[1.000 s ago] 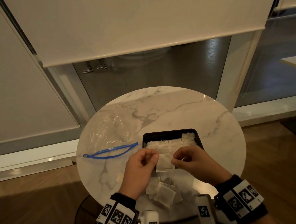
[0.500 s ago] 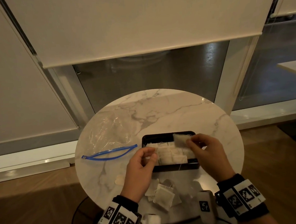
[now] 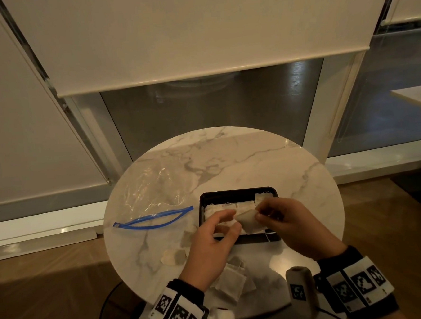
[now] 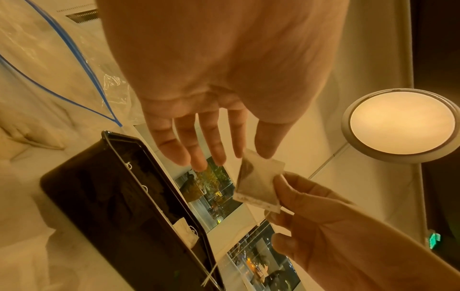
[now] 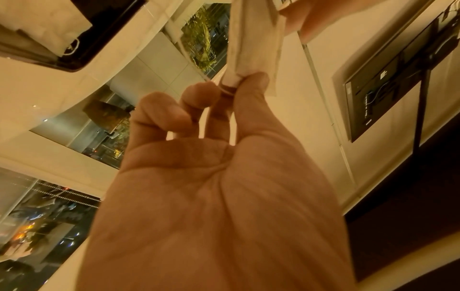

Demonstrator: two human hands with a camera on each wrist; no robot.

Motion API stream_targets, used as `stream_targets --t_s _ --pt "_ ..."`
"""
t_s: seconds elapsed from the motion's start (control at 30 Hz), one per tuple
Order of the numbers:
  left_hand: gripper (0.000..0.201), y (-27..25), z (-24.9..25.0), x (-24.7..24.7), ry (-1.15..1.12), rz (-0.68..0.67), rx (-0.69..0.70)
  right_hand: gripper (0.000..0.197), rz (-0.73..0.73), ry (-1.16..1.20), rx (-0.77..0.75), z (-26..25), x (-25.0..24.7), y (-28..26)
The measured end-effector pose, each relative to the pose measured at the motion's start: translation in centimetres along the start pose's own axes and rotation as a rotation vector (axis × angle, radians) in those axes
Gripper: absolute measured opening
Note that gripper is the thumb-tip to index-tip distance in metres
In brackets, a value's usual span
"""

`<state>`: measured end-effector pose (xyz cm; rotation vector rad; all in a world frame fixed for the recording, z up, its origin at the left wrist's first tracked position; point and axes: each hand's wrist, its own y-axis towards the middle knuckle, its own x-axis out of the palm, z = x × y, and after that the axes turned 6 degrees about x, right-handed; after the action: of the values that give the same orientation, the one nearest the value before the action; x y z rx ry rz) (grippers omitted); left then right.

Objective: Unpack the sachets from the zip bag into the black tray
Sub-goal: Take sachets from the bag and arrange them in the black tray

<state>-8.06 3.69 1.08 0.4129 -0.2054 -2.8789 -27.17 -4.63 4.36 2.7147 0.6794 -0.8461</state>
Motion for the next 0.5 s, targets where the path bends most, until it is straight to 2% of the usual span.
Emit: stream_targets --t_s 0.2,0.5 --pt "0.009 0.06 0.08 0.37 0.028 0.014 0.031 0.007 -0.017 -0.016 -0.038 0.49 0.66 0.23" --pt "0.006 0.22 -0.24 0.54 -0.010 0.047 -0.015 0.005 -0.016 0.004 0.031 0.97 0.17 0.25"
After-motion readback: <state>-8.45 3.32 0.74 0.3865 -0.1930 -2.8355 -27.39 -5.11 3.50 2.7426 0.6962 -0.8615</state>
